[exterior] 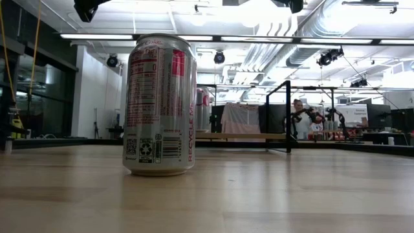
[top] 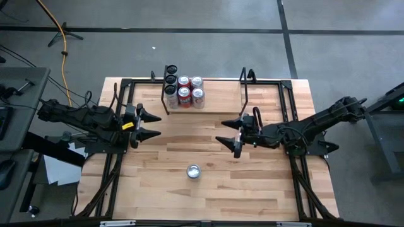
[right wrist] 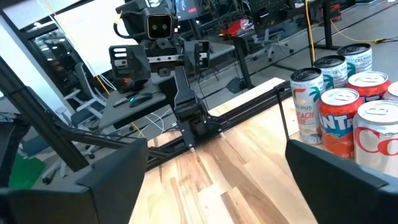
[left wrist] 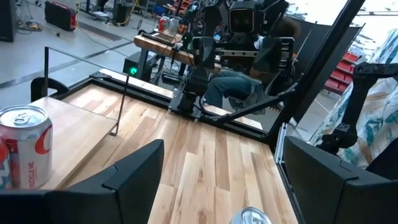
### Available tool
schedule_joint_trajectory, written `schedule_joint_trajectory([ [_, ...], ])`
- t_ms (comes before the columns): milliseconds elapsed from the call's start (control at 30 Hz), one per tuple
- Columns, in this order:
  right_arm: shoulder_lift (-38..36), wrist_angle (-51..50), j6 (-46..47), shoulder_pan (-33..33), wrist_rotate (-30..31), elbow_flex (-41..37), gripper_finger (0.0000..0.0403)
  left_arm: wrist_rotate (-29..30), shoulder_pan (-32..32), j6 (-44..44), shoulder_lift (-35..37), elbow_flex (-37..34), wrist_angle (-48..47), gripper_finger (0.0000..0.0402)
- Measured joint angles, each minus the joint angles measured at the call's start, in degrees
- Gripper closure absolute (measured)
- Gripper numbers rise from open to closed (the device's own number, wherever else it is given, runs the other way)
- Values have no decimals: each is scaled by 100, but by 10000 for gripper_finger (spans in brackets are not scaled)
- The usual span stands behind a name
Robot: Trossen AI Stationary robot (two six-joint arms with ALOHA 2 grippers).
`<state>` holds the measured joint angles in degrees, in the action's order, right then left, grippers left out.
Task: Place canned beverage on shelf
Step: Put the silver soda can aligned with the other silver soda can on the shelf
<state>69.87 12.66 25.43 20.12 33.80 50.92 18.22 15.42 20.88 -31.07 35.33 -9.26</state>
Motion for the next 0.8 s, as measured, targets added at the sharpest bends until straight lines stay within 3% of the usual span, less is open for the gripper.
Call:
schedule_joint_trajectory([
  [533, 96, 470, 155, 0, -393, 62, 27, 0, 0, 2, 0, 0, 0, 116],
  [800, 1094, -336, -497, 0, -1053, 1364, 27, 0, 0, 2, -4, 0, -9, 116],
])
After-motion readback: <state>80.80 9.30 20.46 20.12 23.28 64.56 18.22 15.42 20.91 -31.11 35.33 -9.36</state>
